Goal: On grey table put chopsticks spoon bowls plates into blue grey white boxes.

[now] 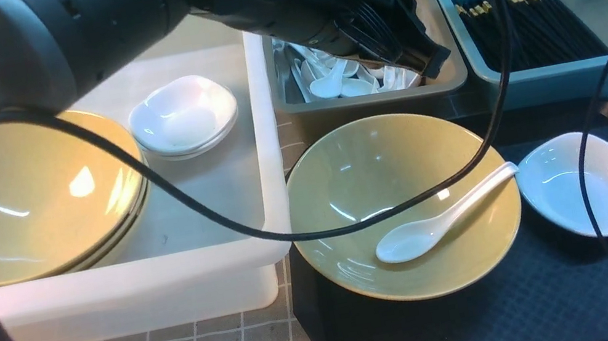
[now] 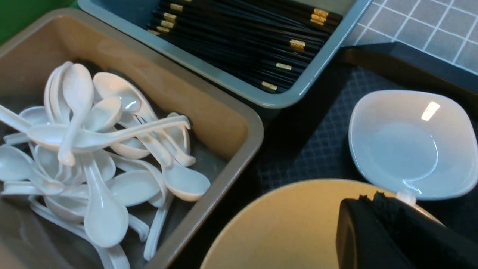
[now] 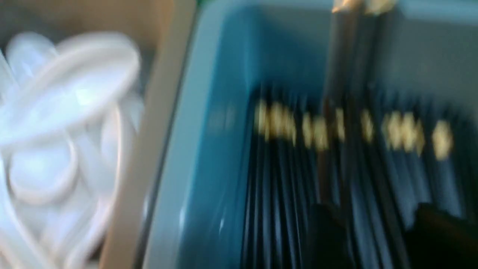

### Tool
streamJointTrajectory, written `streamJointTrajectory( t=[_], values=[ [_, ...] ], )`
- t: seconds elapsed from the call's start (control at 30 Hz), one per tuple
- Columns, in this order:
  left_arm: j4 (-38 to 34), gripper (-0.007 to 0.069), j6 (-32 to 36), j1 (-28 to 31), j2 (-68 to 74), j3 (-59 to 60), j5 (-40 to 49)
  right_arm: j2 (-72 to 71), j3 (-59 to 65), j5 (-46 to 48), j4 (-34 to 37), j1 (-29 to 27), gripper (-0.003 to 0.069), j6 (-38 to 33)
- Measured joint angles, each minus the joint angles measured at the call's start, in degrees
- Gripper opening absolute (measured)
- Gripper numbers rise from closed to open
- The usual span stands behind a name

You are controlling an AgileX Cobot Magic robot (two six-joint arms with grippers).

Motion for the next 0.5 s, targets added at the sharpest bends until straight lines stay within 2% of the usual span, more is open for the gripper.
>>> streamJointTrajectory(
  t=[0.1, 0.17, 0.33, 0.5],
  values=[
    [0.6, -0.0008, 0.3, 0.0, -3.9, 1.4, 5.2, -0.3, -5.8, 16.8, 0.1, 0.2, 0.0495, -3.8],
    [0.7, -0.0008, 0.6, 0.0, -5.9, 2.6, 6.1, -1.2, -8.1, 23.6, 0.1, 0.5, 0.0515, -7.0],
    [1.1, -0.0008, 1.0, 0.0, -16.0, 13.4, 8.3, -9.7, -5.5, 25.1, 2.5, 3.1, 0.051, -12.5],
    [1.5, -0.0008, 0.2, 1.4, -26.4, 24.8, 9.8, -23.0, 6.6, 25.1, 5.0, 8.6, 0.0464, -17.6]
  ],
)
